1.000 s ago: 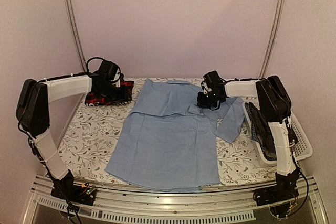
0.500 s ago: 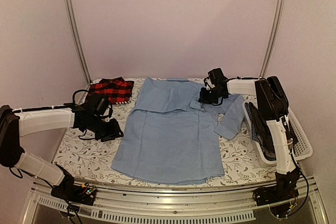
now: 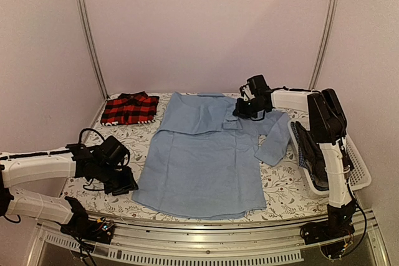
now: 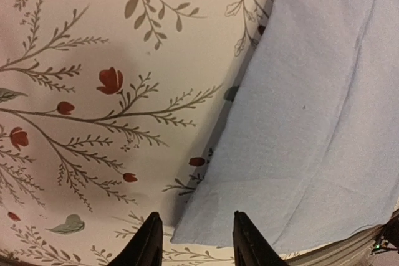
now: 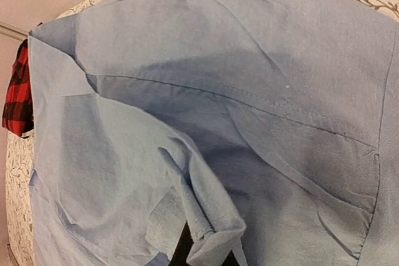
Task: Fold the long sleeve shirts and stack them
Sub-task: Pick up the shirt from the center of the board.
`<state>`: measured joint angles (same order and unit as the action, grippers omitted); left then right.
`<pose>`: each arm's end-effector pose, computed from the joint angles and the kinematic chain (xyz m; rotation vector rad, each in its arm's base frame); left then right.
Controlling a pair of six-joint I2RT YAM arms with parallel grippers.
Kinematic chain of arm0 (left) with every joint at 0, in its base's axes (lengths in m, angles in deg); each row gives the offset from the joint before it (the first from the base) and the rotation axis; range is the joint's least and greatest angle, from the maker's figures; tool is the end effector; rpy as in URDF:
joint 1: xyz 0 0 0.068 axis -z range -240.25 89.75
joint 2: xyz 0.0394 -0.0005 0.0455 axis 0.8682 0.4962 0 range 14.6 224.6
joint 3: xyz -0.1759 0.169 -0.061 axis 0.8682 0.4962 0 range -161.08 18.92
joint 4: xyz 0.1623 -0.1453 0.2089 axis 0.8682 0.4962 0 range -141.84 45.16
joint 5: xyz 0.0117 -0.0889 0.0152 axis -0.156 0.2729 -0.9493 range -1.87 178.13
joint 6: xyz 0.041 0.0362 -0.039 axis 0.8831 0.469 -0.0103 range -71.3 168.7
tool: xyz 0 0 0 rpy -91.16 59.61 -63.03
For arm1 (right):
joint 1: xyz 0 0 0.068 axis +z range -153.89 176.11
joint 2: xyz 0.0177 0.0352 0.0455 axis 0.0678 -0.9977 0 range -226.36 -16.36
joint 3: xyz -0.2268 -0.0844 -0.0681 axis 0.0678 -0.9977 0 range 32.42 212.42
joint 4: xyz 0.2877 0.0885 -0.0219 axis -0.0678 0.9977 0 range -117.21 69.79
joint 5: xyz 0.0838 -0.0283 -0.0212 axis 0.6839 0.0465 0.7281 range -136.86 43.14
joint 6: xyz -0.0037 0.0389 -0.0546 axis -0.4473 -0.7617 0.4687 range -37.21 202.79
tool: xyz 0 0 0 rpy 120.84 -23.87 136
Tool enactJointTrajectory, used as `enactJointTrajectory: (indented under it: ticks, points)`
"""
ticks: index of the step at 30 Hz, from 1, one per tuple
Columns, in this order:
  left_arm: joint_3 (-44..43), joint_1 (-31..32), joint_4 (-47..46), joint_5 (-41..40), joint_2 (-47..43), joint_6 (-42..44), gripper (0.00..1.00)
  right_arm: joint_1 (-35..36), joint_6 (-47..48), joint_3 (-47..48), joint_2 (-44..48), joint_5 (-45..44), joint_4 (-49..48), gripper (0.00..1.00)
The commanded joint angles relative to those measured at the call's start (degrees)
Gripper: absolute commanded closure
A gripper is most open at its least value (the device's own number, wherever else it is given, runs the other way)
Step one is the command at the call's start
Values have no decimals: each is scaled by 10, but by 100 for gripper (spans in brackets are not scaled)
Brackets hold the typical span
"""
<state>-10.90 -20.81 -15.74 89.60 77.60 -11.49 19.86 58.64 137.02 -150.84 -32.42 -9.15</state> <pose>0.1759 -0.1465 0.1024 -0.5149 2.8507 -0.4286 0.5010 0.2349 0.1013 -0.1125 2.4861 0.6754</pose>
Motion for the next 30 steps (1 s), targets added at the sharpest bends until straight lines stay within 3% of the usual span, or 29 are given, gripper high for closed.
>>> enactJointTrajectory:
  ticks: [1,9,20,30]
  points:
    - [18,28,17,10,-1,-35,62,15,8,10,61,19,-9,100]
    - [27,41,8,15,17,-21,68,34,10,29,98,20,-3,100]
    - [12,43,24,32,4,5,100,48,24,94,125,19,30,100]
    - [-57,49,59,56,-9,81,100,53,41,133,172,8,36,100]
